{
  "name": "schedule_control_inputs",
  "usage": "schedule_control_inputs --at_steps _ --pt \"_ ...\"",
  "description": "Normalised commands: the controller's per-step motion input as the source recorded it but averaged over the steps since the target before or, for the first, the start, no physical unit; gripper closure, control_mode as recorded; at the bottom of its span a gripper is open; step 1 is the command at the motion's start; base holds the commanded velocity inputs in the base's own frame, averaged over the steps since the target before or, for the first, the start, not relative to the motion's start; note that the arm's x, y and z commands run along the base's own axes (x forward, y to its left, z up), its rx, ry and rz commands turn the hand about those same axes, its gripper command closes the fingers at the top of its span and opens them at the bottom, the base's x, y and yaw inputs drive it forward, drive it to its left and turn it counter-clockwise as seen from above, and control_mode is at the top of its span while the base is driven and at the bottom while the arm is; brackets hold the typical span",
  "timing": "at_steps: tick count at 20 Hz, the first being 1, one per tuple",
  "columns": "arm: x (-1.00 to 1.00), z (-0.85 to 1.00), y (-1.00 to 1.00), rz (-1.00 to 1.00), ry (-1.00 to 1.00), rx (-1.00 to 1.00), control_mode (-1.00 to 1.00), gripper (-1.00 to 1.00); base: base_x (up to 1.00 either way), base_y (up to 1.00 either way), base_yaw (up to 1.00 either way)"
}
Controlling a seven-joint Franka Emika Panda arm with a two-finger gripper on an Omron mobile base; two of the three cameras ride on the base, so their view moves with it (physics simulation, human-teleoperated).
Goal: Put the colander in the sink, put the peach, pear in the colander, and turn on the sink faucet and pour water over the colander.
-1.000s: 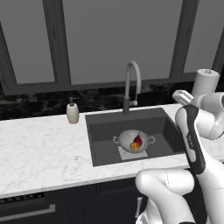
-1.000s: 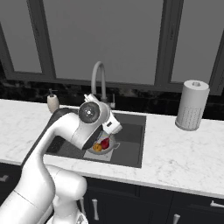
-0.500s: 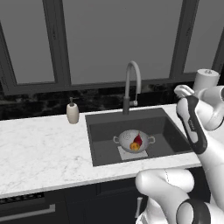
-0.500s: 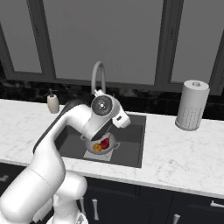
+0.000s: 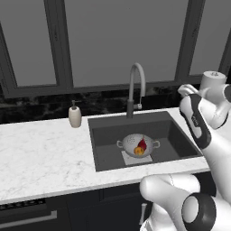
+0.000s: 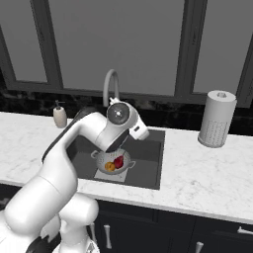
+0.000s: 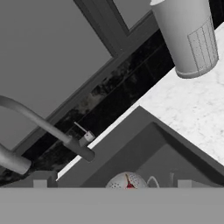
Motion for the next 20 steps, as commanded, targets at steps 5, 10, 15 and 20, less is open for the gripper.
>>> schedule_control_inputs --at_steps 5,10,15,20 --pt "0.26 0.0 0.0 -0.11 -0.07 0.0 -1.0 -1.0 0.0 0.0 0.0" --pt "0.13 0.0 0.03 -0.13 -0.36 0.0 -1.0 -1.0 0.0 0.0 0.0" --pt "0.07 0.0 0.01 -0.06 -0.23 0.0 -1.0 -1.0 0.0 0.0 0.0" --pt "0.05 0.0 -0.07 0.01 0.0 0.0 -1.0 -1.0 0.0 0.0 0.0"
